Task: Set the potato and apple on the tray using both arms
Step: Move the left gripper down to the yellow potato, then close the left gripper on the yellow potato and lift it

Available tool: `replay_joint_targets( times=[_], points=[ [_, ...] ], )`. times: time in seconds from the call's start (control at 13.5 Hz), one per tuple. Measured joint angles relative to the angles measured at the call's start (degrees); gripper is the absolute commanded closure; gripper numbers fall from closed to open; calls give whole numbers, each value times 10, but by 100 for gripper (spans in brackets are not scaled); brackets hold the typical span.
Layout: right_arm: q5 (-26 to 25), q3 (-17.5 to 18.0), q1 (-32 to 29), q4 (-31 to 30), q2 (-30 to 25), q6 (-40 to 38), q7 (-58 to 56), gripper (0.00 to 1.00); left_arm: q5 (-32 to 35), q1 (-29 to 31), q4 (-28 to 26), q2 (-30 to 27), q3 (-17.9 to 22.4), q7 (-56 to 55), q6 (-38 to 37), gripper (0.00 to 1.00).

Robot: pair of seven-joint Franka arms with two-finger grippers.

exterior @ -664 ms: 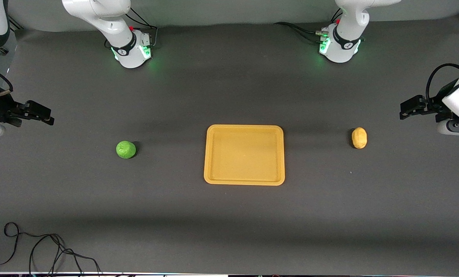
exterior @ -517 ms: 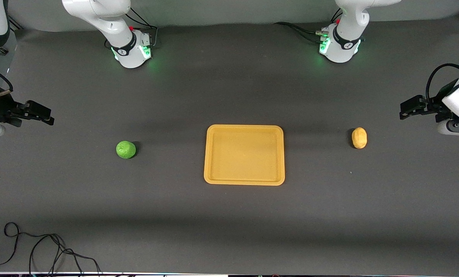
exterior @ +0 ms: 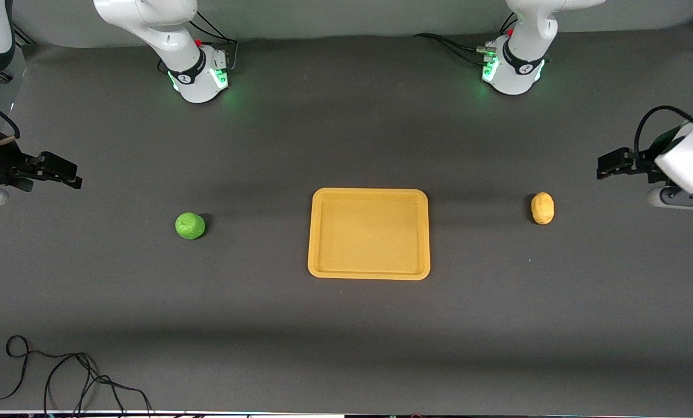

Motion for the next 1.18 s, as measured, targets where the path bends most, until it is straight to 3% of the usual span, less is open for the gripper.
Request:
replay_joint_targets(
  times=[0.74, 0.89, 1.18],
  points=[
    [0, 0, 0, 0, 2, 1, 0, 0, 2, 19, -278, 33, 6, 3, 306, 1],
    [0, 0, 0, 0, 3, 1, 0, 0, 2, 22, -302, 73, 6, 4, 345, 1],
    [0, 0, 0, 0, 4, 1, 0, 0, 2, 29, -294, 155, 6, 4, 388, 1]
  ],
)
